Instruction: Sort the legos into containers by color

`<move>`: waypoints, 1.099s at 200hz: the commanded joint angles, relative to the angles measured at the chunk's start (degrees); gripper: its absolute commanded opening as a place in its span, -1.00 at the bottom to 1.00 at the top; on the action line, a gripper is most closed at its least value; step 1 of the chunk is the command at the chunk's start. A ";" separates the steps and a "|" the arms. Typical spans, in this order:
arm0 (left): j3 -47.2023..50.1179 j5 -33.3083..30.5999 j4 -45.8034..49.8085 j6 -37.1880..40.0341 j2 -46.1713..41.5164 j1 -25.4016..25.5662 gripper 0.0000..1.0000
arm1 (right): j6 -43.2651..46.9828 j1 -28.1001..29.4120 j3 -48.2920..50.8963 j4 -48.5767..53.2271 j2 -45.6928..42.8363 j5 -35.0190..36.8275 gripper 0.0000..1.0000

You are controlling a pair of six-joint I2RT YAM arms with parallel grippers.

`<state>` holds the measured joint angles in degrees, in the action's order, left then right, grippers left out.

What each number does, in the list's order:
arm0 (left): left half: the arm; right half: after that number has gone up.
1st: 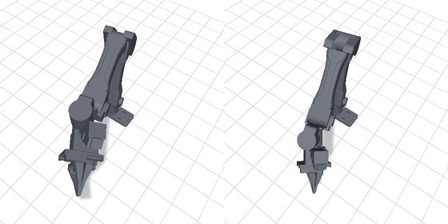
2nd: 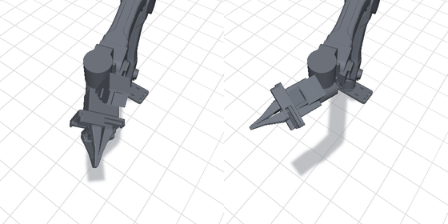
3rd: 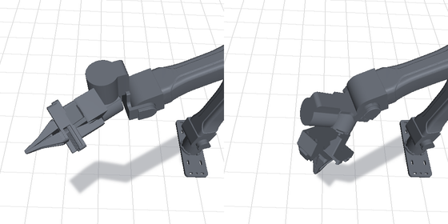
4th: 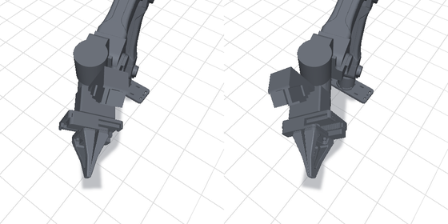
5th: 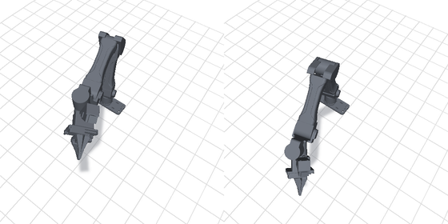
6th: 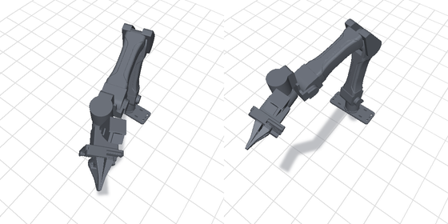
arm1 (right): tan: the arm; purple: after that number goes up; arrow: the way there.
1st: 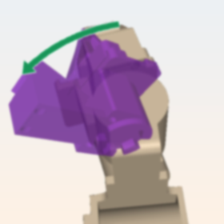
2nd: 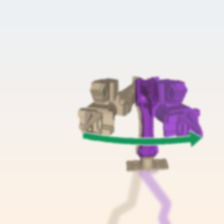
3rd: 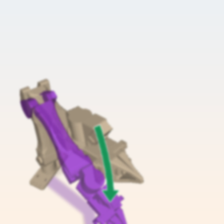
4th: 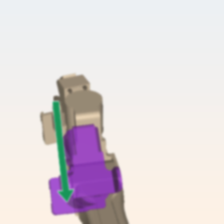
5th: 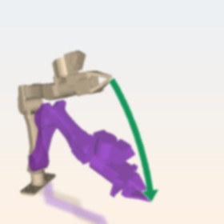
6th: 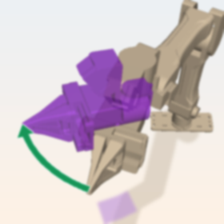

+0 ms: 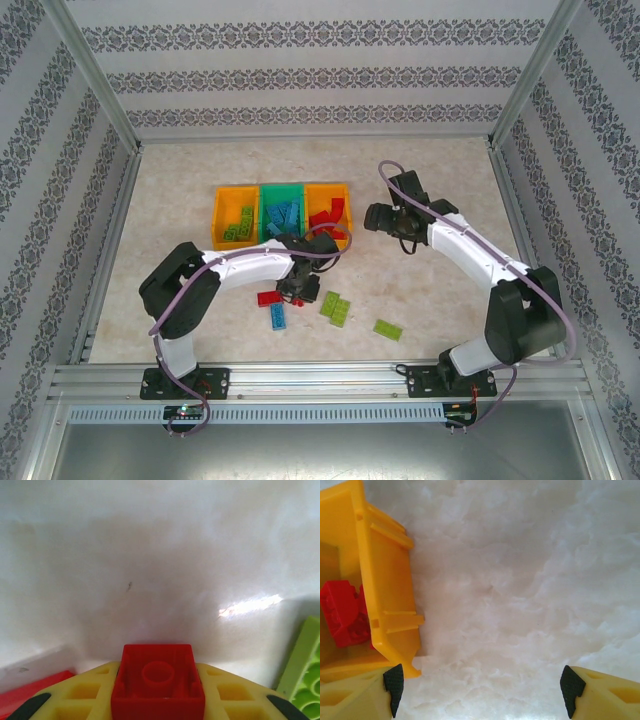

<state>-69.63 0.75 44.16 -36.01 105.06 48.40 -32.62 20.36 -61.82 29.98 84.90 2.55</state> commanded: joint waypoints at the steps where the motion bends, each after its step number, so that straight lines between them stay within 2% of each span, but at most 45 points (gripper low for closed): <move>1: -6.65 -5.61 4.90 2.91 -1.89 -0.07 -0.59 | -0.65 -0.33 2.64 0.79 -2.51 0.96 0.68; 18: -12.12 -7.07 6.25 5.37 -2.23 -1.89 -0.59 | -0.96 0.40 5.61 0.36 -4.25 0.75 0.67; 47: -21.35 -5.89 6.08 9.12 -0.43 -7.09 -0.56 | -2.00 1.64 11.01 -0.27 -8.61 0.78 0.66; 82: -32.33 0.61 5.48 11.31 6.81 -13.36 -0.55 | -0.51 4.60 17.93 -0.89 -14.91 1.41 0.66; 118: -42.56 6.29 5.72 11.48 15.12 -16.40 -0.55 | 1.26 7.93 23.11 2.96 -19.73 -1.96 0.69; 152: -50.52 9.29 6.89 10.46 21.43 -17.97 -0.52 | -5.38 12.75 25.70 8.85 -22.05 -2.72 0.69; 185: -53.01 11.07 7.20 10.07 23.79 -18.14 -0.27 | -16.16 18.12 27.66 15.91 -22.37 0.36 0.66; 220: -50.90 10.66 6.64 10.32 21.91 -18.16 0.18 | -28.96 21.74 28.70 21.53 -24.78 1.82 0.70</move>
<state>-120.66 10.66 48.99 -26.24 128.64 30.94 -48.84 39.97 -34.41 44.62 62.72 1.56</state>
